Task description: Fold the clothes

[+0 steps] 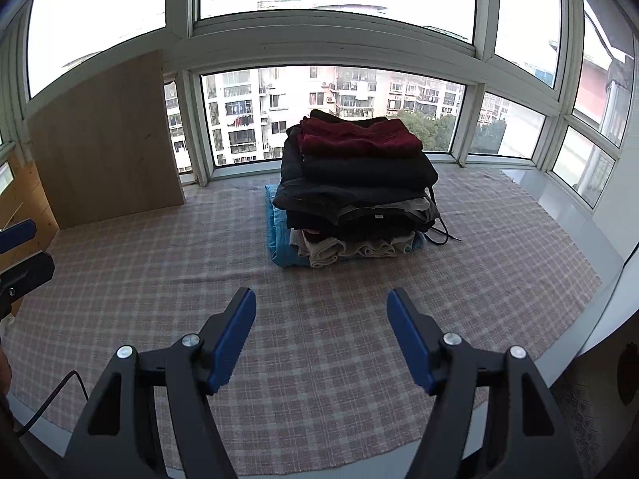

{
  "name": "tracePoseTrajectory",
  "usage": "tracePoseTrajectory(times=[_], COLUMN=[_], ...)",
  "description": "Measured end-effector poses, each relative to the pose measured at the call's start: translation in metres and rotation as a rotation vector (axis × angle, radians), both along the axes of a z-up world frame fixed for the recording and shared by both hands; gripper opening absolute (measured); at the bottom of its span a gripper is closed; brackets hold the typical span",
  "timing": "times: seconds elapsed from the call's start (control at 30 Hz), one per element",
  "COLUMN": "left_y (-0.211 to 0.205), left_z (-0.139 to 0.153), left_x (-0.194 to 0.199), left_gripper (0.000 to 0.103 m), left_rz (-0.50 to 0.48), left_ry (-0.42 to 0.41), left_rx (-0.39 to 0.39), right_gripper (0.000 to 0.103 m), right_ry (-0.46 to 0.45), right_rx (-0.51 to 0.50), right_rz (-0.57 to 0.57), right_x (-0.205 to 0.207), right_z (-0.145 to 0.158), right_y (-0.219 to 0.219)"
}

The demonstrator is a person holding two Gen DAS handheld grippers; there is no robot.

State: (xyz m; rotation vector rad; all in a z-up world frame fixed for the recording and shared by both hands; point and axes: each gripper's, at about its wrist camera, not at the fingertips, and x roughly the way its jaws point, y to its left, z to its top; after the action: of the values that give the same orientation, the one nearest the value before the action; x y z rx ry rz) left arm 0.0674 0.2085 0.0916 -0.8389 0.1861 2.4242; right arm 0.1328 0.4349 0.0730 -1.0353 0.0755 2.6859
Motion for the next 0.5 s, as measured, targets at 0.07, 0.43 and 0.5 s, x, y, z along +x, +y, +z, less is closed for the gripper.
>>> tracePoseTrajectory(times=[0.07,0.43,0.5], left_y=[-0.001,-0.008,-0.008], left_z=[0.0,-0.001,-0.002], left_x=[0.002,0.007,0.007], left_gripper=[0.103,0.103,0.103], left_rz=[-0.011,-0.018,-0.018], left_ry=[0.003,-0.006,-0.01], left_rx=[-0.002,0.013,0.01], right_gripper=[0.068,0.068,0.068], right_ry=[-0.003,-0.009,-0.013], right_rx=[0.001,0.003,0.002], right_rz=[-0.008,-0.002,0.003], right_x=[0.002,0.002,0.001], right_z=[0.0,-0.002,-0.003], right_y=[-0.003,-0.013,-0.014])
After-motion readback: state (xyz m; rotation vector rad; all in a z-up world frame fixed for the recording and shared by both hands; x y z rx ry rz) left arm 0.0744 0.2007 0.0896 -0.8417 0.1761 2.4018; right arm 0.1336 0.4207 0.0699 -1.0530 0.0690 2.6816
